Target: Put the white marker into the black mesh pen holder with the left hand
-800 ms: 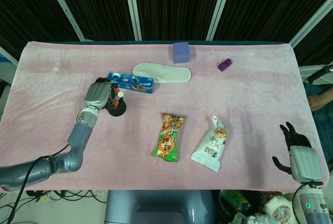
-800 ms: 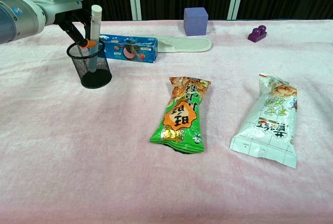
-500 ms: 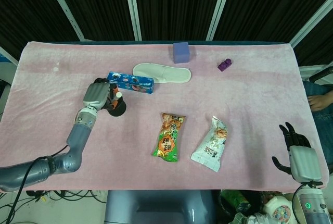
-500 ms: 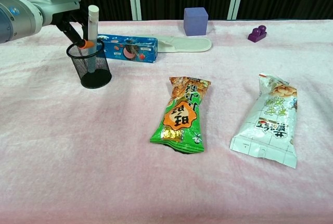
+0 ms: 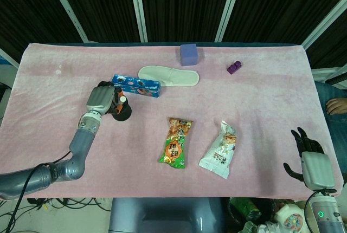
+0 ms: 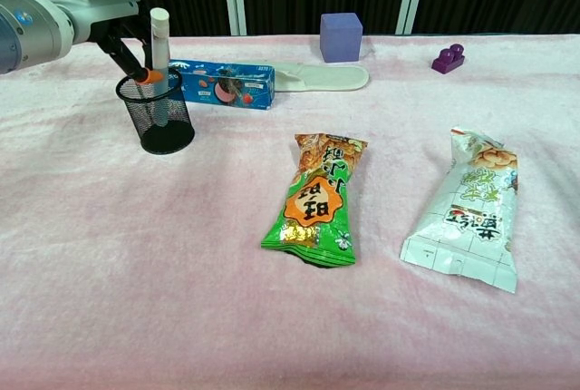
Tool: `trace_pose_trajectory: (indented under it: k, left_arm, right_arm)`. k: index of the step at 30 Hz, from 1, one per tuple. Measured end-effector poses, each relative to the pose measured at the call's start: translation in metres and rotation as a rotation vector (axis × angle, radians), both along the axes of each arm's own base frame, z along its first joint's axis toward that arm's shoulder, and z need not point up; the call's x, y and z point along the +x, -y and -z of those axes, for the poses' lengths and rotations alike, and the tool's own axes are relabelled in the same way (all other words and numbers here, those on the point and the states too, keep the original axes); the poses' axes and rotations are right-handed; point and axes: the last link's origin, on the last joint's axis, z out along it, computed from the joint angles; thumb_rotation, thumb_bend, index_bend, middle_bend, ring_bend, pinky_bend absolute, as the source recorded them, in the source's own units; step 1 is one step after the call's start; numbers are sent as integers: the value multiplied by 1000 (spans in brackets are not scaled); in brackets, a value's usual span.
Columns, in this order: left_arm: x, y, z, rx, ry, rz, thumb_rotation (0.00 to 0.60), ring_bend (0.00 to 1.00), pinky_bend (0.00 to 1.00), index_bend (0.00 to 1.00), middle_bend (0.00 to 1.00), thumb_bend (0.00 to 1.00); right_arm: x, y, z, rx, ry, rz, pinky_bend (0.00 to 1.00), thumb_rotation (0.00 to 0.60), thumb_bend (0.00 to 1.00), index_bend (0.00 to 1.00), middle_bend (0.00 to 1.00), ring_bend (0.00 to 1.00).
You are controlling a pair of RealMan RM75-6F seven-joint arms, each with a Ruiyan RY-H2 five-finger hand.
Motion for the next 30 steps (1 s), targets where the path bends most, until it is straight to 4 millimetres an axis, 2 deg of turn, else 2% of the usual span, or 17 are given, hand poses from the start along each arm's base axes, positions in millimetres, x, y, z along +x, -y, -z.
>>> trace_pose_trajectory:
  k: [9,16,22,30]
  left_arm:
    - [1,1,3,-6,-7,5,600,158,118,553,543,420]
    - [9,9,-7,-7,20,38,600,158,118,554,543,420]
    - [16,24,-29,-13,59,65,600,158,118,555,543,420]
    - [26,40,-77,1,158,63,600,158,118,557,542,420]
  right_arm:
    - [-1,1,0,0,3,5,159,600,177,0,19,178]
    - [-1,0,-1,-1,4,5,159,600,177,0,19,178]
    - [-1,0,-1,2,1,4,159,600,177,0,19,178]
    - [-1,0,0,1,-2,8,160,600,177,0,19,178]
